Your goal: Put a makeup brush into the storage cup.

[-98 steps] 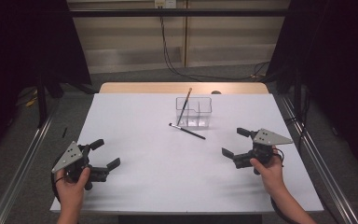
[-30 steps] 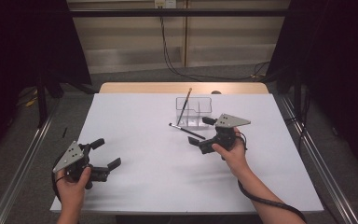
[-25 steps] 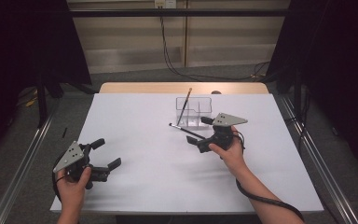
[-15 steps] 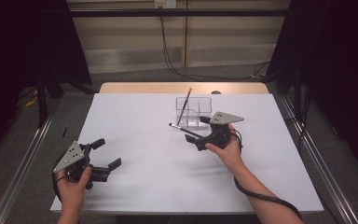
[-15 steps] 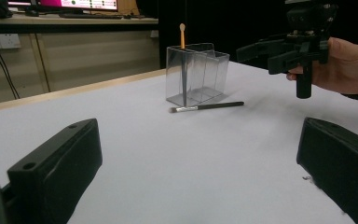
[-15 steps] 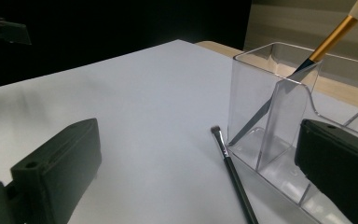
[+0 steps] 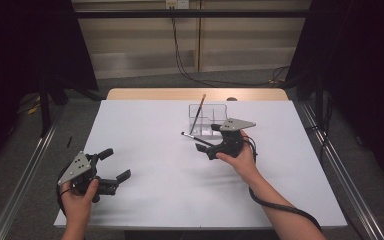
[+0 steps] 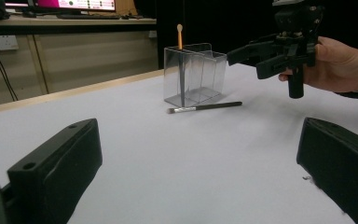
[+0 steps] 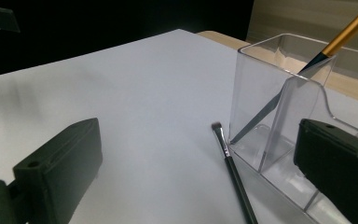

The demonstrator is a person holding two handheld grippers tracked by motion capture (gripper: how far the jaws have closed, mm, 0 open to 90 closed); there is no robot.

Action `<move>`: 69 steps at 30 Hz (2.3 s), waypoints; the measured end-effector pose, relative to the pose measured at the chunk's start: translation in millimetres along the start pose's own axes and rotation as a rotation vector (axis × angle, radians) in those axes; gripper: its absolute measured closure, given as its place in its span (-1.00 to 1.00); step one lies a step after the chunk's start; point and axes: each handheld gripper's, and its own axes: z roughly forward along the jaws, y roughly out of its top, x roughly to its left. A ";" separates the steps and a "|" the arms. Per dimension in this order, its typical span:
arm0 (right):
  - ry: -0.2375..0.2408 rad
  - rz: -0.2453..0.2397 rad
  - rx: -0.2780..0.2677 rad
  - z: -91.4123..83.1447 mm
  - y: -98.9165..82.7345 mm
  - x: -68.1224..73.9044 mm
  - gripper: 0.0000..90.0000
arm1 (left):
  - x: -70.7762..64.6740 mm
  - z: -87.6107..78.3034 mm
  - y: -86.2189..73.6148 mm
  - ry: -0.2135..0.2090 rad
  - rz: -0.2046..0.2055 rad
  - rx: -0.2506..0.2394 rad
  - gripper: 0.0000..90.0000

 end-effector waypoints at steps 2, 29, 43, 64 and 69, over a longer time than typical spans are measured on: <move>0.003 -0.001 0.005 2.5 -0.5 -0.4 -0.98 | 0.1 0.0 0.0 0.001 0.002 0.000 -1.00; 0.029 -0.017 0.217 35.3 5.5 -7.3 -0.90 | 1.0 3.2 -2.4 -0.006 -0.001 0.020 -0.99; 0.023 -0.048 0.404 52.1 9.6 -5.3 -0.67 | 0.9 4.2 -2.4 -0.012 0.001 0.026 -0.99; -0.005 -0.062 0.525 64.0 6.4 -7.9 -0.35 | 0.7 6.2 -2.9 -0.019 0.000 0.031 -0.99; -0.012 -0.078 0.549 69.1 5.3 -6.1 -0.32 | 1.8 5.9 -3.5 -0.019 0.001 0.033 -0.99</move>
